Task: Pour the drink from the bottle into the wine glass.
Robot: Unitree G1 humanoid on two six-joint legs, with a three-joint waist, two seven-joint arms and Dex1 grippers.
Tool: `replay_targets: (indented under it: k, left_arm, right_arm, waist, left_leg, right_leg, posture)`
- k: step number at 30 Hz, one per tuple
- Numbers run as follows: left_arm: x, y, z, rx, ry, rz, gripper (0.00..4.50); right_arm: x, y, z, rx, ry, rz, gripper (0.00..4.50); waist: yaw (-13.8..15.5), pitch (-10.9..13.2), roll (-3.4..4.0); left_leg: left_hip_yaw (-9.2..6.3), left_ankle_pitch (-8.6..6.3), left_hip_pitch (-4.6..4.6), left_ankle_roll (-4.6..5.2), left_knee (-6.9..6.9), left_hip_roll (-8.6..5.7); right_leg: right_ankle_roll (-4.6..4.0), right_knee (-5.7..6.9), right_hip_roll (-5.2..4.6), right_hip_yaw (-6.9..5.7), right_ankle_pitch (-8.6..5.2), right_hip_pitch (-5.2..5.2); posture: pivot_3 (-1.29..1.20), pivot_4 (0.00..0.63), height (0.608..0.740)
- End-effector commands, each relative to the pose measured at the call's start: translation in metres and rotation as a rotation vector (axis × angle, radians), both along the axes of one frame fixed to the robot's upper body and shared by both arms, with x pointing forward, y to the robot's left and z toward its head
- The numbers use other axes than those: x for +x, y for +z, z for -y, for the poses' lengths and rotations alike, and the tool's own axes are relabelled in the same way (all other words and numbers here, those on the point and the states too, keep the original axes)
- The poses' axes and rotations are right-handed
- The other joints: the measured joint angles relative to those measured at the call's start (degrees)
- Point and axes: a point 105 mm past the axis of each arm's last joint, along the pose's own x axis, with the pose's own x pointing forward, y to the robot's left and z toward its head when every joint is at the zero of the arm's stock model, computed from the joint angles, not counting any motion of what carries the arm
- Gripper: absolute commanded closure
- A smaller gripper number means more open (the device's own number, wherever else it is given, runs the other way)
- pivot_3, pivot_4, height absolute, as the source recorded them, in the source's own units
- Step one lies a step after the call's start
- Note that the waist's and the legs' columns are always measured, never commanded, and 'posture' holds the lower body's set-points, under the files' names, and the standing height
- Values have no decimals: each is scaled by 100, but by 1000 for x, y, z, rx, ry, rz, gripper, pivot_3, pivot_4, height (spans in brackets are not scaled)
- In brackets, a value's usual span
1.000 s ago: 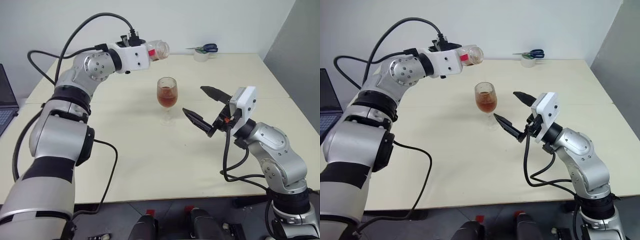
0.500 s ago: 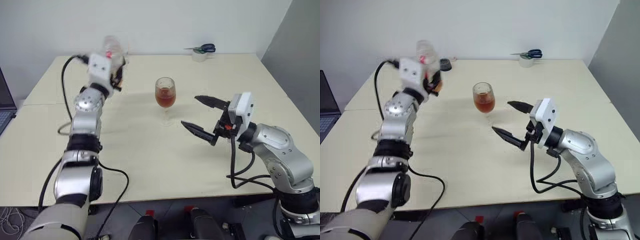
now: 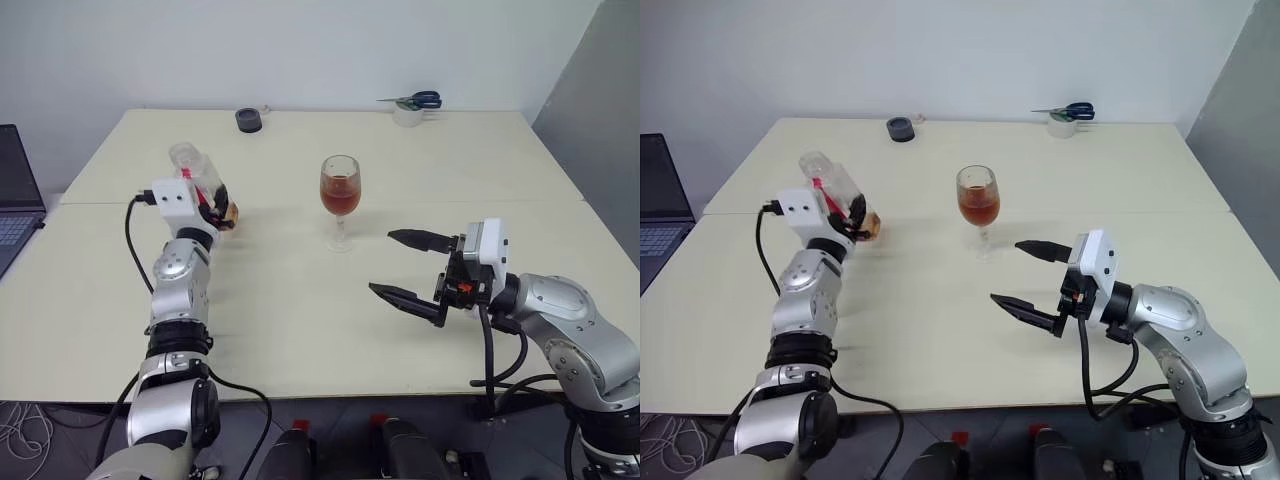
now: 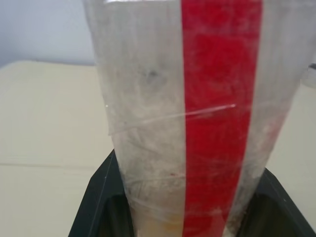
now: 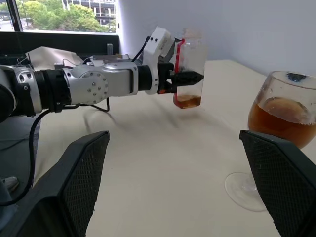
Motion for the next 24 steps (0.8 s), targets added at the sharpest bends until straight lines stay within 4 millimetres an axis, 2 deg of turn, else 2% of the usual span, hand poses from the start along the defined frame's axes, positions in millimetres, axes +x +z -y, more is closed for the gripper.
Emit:
replay_targets:
  k: [1,7,15,19,24]
  left_arm:
    - [-1,8,1,-4,-26,48,2747]
    - [2,-9,1,42,-14,-4,2747]
    - [2,-14,6,59,-32,-14,159]
    - [-2,-19,2,72,-9,-40,49]
    - [-24,-31,-3,80,19,-74,49]
  right_arm:
    - [0,11,0,16,-9,50,0]
    - [-1,10,-2,17,-11,38,0]
    - [1,9,-4,18,-16,25,0]
    - [2,-1,1,-4,-65,-16,0]
    - [6,-50,30,-168,-284,-92,0]
  waist:
    - [0,0,0]
    - [2,-1,0]
    - [-4,-2,0]
    - [-4,-2,0]
    - [1,-3,0]
  left_leg:
    - [0,0,0,0,0,0]
    - [0,0,0,0,0,0]
    - [-2,0,5,1,-1,1]
    - [-1,0,5,1,-1,0]
    - [2,-1,3,0,-6,1]
  right_leg:
    - [0,0,0,0,0,0]
    - [0,0,0,0,0,1]
    - [0,1,1,-1,0,5]
    - [0,0,1,0,0,5]
    - [0,-5,-2,4,0,3]
  posture:
    - [0,150,740]
    - [0,150,740]
    - [0,150,740]
    - [0,150,740]
    - [0,150,740]
